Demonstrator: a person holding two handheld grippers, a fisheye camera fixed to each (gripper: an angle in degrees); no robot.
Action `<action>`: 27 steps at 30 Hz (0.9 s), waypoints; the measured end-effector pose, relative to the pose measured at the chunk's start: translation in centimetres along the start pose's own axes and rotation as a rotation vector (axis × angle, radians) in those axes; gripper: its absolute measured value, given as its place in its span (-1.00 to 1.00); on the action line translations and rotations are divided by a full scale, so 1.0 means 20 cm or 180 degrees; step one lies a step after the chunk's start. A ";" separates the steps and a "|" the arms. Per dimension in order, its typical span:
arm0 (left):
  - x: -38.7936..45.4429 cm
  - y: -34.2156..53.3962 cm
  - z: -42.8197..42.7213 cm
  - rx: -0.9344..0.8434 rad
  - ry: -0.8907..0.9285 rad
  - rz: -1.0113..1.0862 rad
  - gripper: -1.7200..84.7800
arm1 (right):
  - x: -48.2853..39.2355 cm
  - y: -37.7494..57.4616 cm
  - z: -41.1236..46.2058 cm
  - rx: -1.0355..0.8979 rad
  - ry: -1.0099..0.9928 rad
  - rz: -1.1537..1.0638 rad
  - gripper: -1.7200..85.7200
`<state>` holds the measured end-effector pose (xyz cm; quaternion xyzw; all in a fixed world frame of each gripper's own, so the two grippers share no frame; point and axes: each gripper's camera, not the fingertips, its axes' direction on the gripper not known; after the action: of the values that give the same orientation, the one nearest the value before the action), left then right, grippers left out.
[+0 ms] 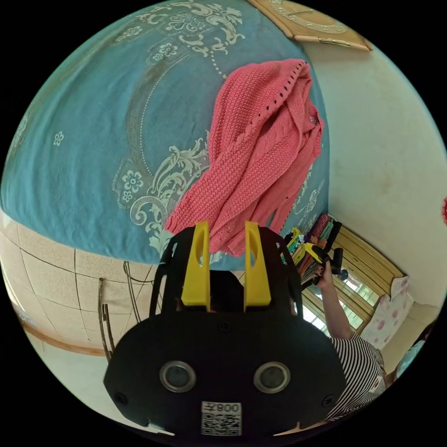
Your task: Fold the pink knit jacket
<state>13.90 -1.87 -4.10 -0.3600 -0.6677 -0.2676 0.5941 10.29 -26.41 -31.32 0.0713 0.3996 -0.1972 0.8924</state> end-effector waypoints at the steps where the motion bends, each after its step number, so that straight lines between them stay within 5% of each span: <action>1: 0.08 -0.08 -0.06 0.0008 -0.0093 0.0066 -0.70 | -0.06 -0.05 0.07 -0.0068 0.0147 -0.0060 -0.81; 17: 0.55 -0.66 -0.63 -0.0298 -0.0535 0.0203 -0.85 | -0.66 -0.29 1.01 -0.1064 0.1524 -0.0774 -0.91; 21: 0.65 -0.67 -1.09 -0.0075 -0.0883 0.0381 -0.86 | -0.78 -0.19 0.71 -0.0942 0.1538 -0.1026 -0.93; 27: 0.75 -0.66 -2.21 0.1613 -0.1254 0.0051 -0.85 | -0.77 -0.22 -0.34 0.0044 0.2253 -0.0667 -0.94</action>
<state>29.34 -42.02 18.22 -0.2507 -0.8124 -0.0133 0.5262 -5.50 -24.03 -24.37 0.0998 0.6873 -0.2535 0.6733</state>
